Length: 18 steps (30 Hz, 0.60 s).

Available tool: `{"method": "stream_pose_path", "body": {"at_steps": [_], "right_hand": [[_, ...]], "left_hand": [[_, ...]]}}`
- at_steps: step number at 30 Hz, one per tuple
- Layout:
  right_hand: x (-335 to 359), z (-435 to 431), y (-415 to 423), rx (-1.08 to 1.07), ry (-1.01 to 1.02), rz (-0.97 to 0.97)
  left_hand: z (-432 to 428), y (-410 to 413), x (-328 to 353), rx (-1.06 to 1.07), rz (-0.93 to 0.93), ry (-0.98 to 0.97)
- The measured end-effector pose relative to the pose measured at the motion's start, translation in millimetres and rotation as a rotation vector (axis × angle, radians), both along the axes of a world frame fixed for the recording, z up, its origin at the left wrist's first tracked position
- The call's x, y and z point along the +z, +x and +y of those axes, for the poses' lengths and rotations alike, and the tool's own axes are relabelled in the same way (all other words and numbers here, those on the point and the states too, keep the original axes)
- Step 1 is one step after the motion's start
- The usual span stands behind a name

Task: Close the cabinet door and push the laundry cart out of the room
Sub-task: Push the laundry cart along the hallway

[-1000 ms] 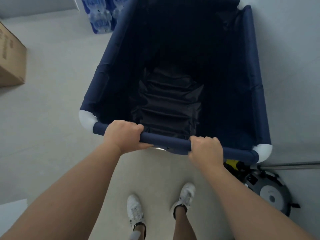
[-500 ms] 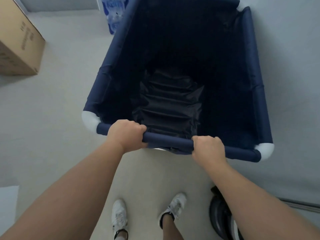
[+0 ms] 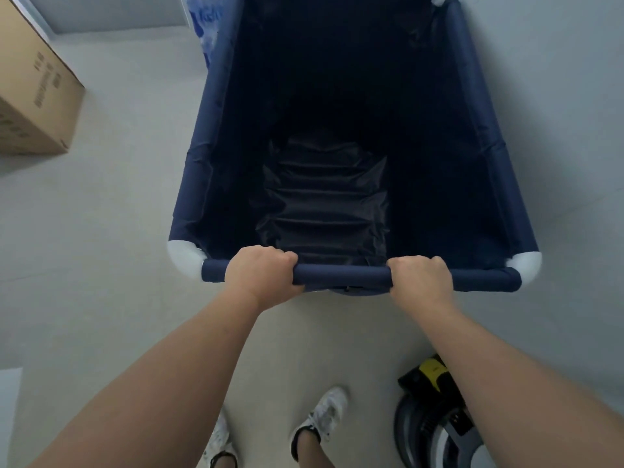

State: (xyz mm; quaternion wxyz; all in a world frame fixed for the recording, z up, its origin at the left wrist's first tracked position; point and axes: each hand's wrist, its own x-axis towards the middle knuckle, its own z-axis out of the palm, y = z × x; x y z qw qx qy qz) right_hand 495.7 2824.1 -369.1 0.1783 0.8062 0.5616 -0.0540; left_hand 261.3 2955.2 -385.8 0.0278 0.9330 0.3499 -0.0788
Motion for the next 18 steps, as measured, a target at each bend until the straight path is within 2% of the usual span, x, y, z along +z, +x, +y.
{"method": "stream_pose_path", "body": {"at_steps": [7,18], "right_hand": [[-2,2,48,0.002,0.018,-0.029],[-8,38,63,-0.03,0.076,-0.021]], "left_hand": [[-11,46,-1,0.038,0.009,0.0],[22,62,-6,0.059,-0.057,0.05]]}}
